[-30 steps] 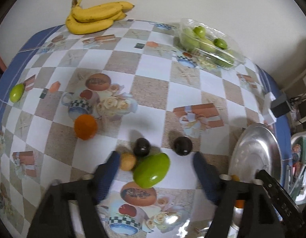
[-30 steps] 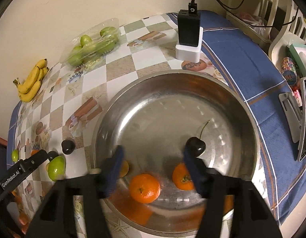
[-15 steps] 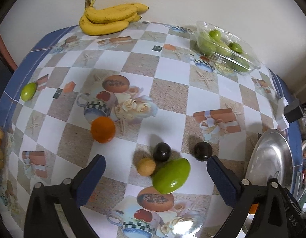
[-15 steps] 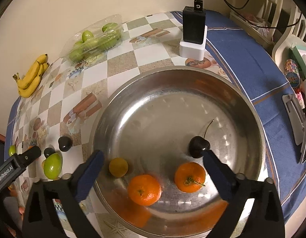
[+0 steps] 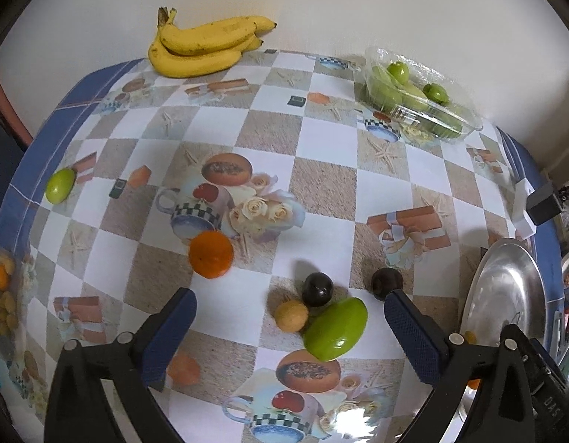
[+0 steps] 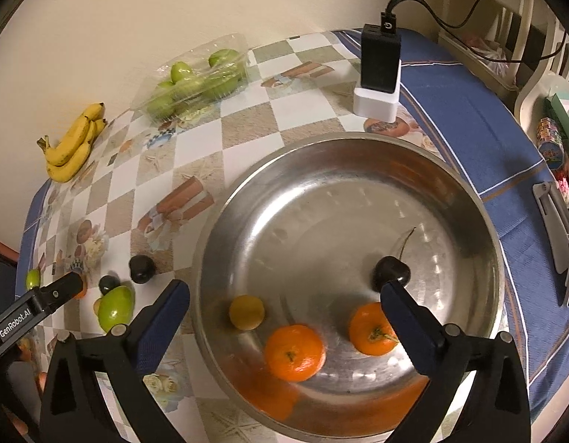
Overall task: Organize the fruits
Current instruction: 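Withdraw both open tools back toward the fruit pile, then move the left tool toward an orange while the right approaches a dark plum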
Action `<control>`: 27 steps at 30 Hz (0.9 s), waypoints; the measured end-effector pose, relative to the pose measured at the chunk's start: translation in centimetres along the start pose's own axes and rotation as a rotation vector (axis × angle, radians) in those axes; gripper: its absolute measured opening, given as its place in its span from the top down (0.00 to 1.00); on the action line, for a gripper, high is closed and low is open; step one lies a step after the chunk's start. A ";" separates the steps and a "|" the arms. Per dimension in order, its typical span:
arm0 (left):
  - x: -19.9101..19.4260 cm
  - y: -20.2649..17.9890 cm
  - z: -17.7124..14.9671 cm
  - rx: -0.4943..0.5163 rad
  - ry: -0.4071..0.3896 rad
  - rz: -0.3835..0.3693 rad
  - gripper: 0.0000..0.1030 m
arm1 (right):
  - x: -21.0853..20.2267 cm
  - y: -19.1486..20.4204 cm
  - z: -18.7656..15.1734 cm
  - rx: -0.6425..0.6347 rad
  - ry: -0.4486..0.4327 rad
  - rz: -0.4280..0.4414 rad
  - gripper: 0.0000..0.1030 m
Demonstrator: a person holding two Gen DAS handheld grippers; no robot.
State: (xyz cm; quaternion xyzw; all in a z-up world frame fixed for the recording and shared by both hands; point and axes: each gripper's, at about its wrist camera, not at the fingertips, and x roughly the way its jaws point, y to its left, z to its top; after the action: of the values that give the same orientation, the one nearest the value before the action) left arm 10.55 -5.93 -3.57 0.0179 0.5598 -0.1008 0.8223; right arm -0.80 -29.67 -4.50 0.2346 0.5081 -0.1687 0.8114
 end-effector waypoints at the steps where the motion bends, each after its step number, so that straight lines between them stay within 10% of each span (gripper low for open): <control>1: -0.1 0.2 0.1 0.003 -0.003 -0.001 0.00 | -0.1 0.2 0.0 -0.001 0.002 0.011 0.00; 27: -2.0 10.2 1.9 -0.111 -0.078 0.063 0.00 | -0.3 10.9 -1.0 -0.184 -0.014 0.159 0.00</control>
State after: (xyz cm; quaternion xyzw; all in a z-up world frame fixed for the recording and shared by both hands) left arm 13.52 4.12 -1.81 -0.0140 0.5312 -0.0445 0.8460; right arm 3.94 -20.03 -2.32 0.1974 0.4955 -0.0583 0.8439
